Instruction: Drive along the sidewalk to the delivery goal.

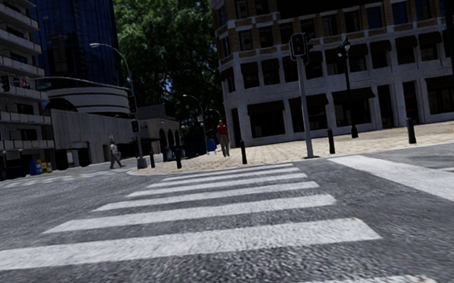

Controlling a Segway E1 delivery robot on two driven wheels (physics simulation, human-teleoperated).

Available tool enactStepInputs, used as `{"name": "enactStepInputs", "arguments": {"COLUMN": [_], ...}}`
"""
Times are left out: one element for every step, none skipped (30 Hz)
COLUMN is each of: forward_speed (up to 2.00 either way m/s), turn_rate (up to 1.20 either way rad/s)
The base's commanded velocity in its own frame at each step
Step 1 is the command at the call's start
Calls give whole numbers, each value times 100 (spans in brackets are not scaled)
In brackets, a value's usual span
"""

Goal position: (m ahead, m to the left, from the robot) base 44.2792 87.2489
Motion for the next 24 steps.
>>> {"name": "enactStepInputs", "arguments": {"forward_speed": [200, 200, 200, 200, 200, 200, 200, 200, 200, 200, 200, 200, 200, 200, 200, 200, 200, 200, 200, 200, 200, 200, 200, 200], "turn_rate": [0, 0, 0, 0, 0, 0, 0, 0, 0, 0, 0, 0, 0, 0, 0, 0, 0, 0, 0, 0, 0, 0, 0, 0]}}
